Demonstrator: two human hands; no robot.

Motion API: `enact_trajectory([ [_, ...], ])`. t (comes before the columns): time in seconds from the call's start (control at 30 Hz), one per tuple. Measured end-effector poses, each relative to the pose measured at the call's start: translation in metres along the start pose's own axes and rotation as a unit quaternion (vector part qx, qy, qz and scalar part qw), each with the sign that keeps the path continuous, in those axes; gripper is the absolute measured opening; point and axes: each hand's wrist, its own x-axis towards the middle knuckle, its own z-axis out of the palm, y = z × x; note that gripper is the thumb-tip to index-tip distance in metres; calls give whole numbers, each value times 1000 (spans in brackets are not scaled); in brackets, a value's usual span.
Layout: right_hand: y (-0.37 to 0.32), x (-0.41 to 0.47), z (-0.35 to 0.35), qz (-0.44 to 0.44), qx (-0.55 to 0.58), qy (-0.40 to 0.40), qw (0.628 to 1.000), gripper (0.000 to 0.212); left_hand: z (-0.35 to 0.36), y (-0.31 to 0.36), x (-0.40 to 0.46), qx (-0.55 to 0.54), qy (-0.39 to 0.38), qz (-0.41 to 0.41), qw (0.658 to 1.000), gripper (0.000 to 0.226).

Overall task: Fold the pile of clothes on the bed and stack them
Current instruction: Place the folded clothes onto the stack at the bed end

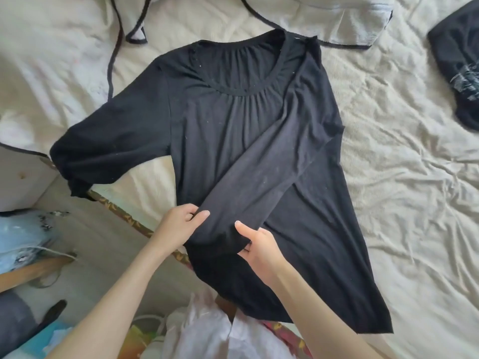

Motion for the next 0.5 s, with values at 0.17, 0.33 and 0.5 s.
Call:
enact_trajectory([
  [0.17, 19, -9, 4, -9, -91, 30, 995, 22, -2, -33, -24, -53, -14, -12, 998, 16],
  [0.33, 32, -22, 5, -60, -173, 46, 982, 18, 3, -43, -46, -125, 19, -15, 992, 12],
  [0.5, 36, -30, -2, -93, -215, 35, 972, 11, 21, -60, -61, -104, -26, -37, 993, 10],
])
